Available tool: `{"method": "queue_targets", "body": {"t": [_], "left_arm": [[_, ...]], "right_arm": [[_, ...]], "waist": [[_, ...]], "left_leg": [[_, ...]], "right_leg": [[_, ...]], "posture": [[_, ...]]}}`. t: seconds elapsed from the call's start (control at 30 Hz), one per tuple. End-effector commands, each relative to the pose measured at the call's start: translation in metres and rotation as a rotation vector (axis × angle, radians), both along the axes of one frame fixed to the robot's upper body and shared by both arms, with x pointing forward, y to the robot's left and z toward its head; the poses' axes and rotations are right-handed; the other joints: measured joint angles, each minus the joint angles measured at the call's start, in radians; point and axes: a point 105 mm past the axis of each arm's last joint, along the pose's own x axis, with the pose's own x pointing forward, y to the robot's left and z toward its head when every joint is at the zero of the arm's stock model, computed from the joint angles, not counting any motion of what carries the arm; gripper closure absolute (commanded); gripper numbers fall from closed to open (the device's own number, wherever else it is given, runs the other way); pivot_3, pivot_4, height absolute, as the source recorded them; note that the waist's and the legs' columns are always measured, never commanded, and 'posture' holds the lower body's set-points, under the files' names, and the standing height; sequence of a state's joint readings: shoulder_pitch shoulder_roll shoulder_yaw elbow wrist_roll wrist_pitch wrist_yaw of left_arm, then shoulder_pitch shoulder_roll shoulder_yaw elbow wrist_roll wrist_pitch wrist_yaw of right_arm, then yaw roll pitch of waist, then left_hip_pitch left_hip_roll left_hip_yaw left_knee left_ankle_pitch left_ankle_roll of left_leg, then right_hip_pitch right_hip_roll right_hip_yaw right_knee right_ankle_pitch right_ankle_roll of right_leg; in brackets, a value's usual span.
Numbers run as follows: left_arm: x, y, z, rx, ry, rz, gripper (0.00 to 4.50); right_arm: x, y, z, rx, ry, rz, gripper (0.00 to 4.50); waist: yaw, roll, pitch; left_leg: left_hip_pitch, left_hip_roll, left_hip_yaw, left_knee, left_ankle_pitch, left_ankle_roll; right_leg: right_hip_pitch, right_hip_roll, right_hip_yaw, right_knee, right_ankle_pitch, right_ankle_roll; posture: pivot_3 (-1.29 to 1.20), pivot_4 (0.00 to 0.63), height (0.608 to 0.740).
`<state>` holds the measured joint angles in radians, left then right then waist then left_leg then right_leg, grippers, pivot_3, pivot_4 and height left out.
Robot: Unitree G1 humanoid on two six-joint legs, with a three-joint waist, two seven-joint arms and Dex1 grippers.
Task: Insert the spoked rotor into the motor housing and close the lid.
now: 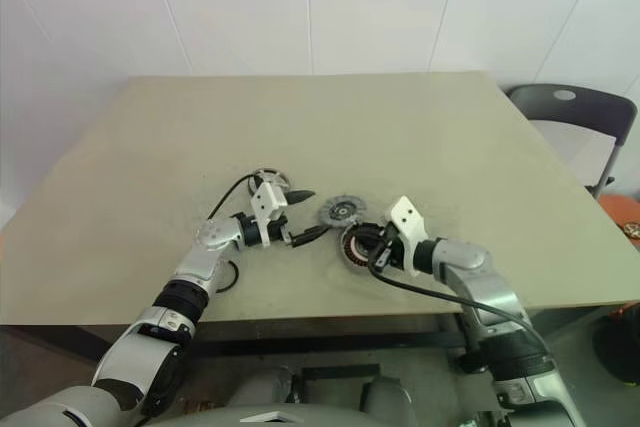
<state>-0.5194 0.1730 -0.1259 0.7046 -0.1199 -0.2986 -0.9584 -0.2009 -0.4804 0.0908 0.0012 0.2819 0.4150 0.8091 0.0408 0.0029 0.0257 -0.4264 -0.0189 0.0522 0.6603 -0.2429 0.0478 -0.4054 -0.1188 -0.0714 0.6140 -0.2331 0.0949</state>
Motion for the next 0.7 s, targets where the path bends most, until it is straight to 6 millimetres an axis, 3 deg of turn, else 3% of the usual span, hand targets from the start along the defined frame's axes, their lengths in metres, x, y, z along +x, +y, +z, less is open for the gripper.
{"method": "queue_targets", "body": {"t": [0.03,0.13,0.27,0.4,0.53,0.7], "left_arm": [[0.009,-0.001,0.023,-0.078,-0.046,0.023,0.0],[0.015,0.003,0.04,-0.185,-0.03,0.063,0.0],[0.02,0.006,0.054,-0.318,0.061,0.114,0.0],[0.018,0.017,0.049,-0.388,0.205,0.187,0.0],[0.012,0.027,0.031,-0.423,0.44,0.274,0.0],[0.008,0.038,0.039,-0.569,0.637,0.326,0.0]], "right_arm": [[0.016,-0.003,0.047,0.209,-0.12,-0.054,4.49],[0.013,-0.006,0.069,0.324,-0.143,-0.036,4.49],[0.006,-0.01,0.068,0.271,-0.136,0.016,4.49],[0.003,-0.019,0.066,0.192,-0.142,0.033,4.49],[-0.003,-0.029,0.075,0.186,-0.154,0.057,4.49],[-0.004,-0.043,0.08,0.14,-0.166,0.057,4.49]], "waist": [[0.0,0.0,0.0],[0.001,0.0,0.0],[0.001,0.0,0.0],[-0.002,0.0,0.0],[-0.002,0.001,0.001],[0.001,0.0,0.002]], "left_leg": [[0.0,0.0,0.0,0.0,0.0,0.0],[0.0,0.0,0.0,-0.001,0.0,0.0],[-0.001,0.0,0.0,-0.001,0.0,0.001],[-0.001,0.0,0.0,-0.001,0.0,0.001],[-0.001,0.0,0.0,-0.001,0.0,0.001],[-0.001,0.0,-0.001,0.001,0.0,0.001]], "right_leg": [[0.0,0.0,0.0,0.0,0.0,0.0],[-0.001,0.0,0.001,0.0,0.0,0.0],[0.0,0.0,0.001,-0.001,0.0,0.0],[0.0,0.0,0.001,-0.001,0.0,0.0],[0.0,0.001,0.001,-0.001,0.0,0.0],[0.0,0.0,0.0,0.0,0.0,0.0]], "posture": [[0.0,0.0,0.74],[0.0,0.0,0.74],[0.0,0.0,0.74],[0.0,0.0,0.74],[0.0,0.0,0.74],[0.0,0.0,0.74]]}}
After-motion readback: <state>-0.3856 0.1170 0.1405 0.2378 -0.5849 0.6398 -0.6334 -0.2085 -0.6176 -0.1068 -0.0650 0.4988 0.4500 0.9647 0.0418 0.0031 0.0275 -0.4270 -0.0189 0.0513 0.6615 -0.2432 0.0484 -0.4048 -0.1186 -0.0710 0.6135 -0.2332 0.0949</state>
